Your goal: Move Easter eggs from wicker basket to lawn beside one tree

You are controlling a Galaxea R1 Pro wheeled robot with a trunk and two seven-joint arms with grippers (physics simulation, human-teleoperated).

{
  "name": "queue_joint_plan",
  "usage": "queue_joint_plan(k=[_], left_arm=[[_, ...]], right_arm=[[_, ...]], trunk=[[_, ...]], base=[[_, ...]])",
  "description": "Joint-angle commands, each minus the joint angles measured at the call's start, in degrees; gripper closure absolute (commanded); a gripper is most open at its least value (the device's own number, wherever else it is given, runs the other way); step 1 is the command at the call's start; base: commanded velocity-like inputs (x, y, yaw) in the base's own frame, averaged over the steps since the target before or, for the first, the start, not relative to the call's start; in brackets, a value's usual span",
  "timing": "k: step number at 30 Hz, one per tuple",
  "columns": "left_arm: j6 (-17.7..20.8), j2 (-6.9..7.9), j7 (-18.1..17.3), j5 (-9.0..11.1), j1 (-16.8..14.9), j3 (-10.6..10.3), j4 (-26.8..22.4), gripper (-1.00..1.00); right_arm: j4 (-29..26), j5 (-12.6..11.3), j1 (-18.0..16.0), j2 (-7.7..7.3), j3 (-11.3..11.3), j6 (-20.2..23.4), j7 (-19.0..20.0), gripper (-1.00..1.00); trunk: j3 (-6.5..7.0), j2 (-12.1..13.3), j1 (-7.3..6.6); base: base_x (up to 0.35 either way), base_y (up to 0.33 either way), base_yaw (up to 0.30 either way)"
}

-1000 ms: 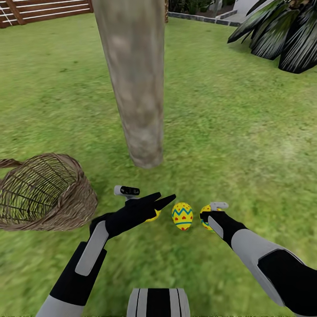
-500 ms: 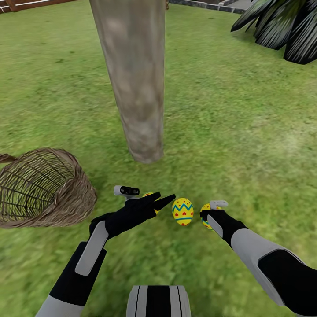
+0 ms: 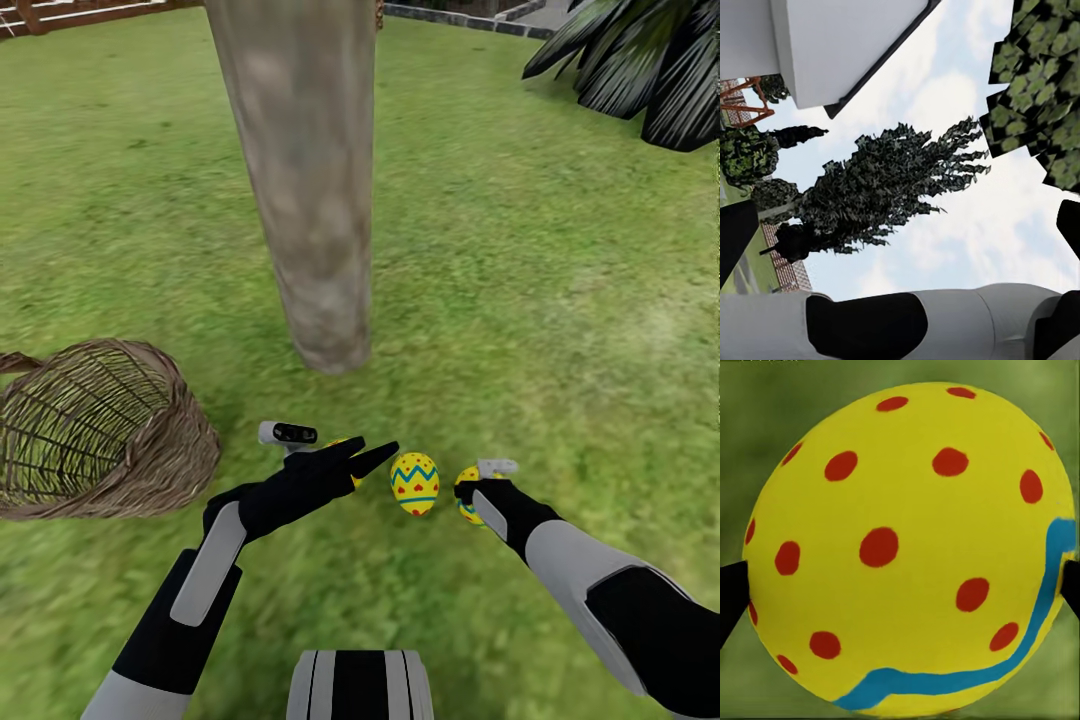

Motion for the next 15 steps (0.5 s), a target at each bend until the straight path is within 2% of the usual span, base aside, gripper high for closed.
queue_joint_plan(k=[1, 15], left_arm=[[0.3, -0.01, 0.0, 0.2, 0.0, 0.0, 0.0, -1.0], [0.3, -0.01, 0.1, 0.2, 0.0, 0.0, 0.0, -1.0]], right_arm=[[-0.2, -0.5, 0.0, -0.03, 0.5, 0.4, -0.3, -1.0], [-0.3, -0.3, 0.0, -0.14, 0.5, 0.4, -0.3, -1.0]], trunk=[[0.2, 0.0, -0.03], [3.3, 0.2, -0.39]], base=[[0.0, 0.0, 0.0], [0.0, 0.0, 0.0]])
